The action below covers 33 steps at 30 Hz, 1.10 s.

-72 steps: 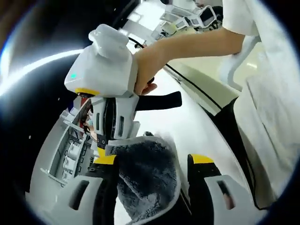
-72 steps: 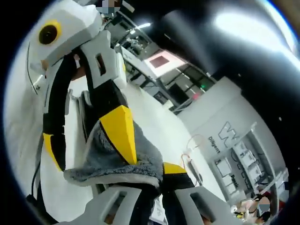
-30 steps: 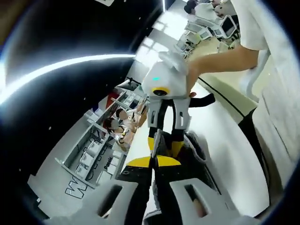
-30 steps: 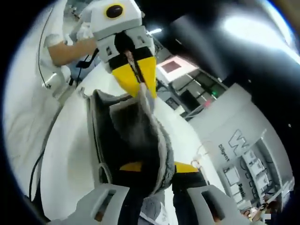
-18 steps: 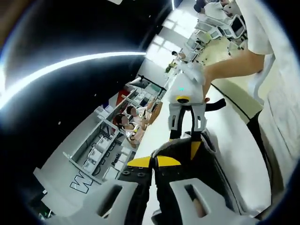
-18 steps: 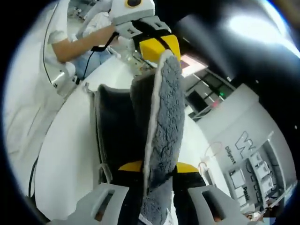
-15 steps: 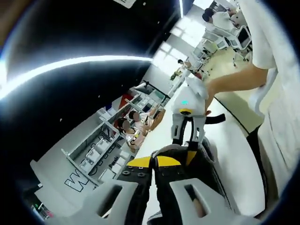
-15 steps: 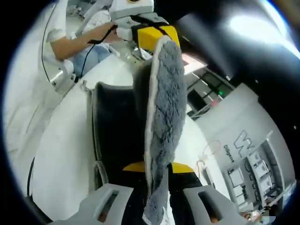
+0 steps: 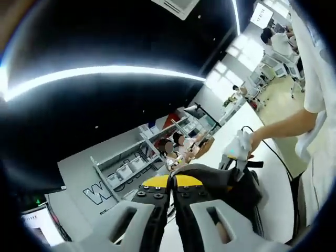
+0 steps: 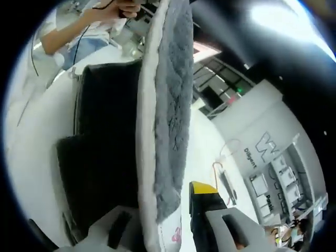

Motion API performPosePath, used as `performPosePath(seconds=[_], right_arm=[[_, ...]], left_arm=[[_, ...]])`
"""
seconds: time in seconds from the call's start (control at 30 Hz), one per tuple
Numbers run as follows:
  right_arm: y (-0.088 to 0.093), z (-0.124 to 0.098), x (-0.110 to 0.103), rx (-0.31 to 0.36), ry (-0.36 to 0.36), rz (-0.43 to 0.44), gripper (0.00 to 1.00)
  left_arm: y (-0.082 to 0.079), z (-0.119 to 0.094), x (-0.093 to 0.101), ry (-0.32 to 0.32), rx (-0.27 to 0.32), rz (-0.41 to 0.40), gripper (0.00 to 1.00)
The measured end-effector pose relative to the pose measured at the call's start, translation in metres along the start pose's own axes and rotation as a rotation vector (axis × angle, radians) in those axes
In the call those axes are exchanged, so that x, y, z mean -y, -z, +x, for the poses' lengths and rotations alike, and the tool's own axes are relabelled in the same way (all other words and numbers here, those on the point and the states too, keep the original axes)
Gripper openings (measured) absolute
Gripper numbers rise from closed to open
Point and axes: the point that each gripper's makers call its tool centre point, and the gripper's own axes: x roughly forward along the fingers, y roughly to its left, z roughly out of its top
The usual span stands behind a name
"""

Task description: Open the folded towel by lifting each exposed corner and separating the folded layers until the towel lies flat within the target outline without major curled edges

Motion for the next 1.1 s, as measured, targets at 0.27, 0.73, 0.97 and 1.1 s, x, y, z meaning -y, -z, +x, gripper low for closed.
performPosePath(seconds=[0.27, 0.73, 0.97, 1.1], right_arm=[[-0.011, -0.001, 0.012, 0.067, 0.028, 0.034, 0.14], [-0.034, -0.026, 0.056, 0.173, 0.235, -0.041, 0.02], [-0.057, -0.048, 0.071, 0.203, 0.346, -0.092, 0.0], [-0.063, -0.055, 0.074, 0.216, 0.366, -0.086, 0.0]], left_arm=[[-0.002, -0.011, -0.017, -0.042, 0.018, -0.04, 0.01], [-0.005, -0.027, -0.048, -0.119, 0.055, -0.076, 0.01], [-0.012, -0.034, -0.058, -0.148, 0.077, -0.062, 0.01], [-0.014, -0.036, -0.06, -0.152, 0.084, -0.063, 0.01]])
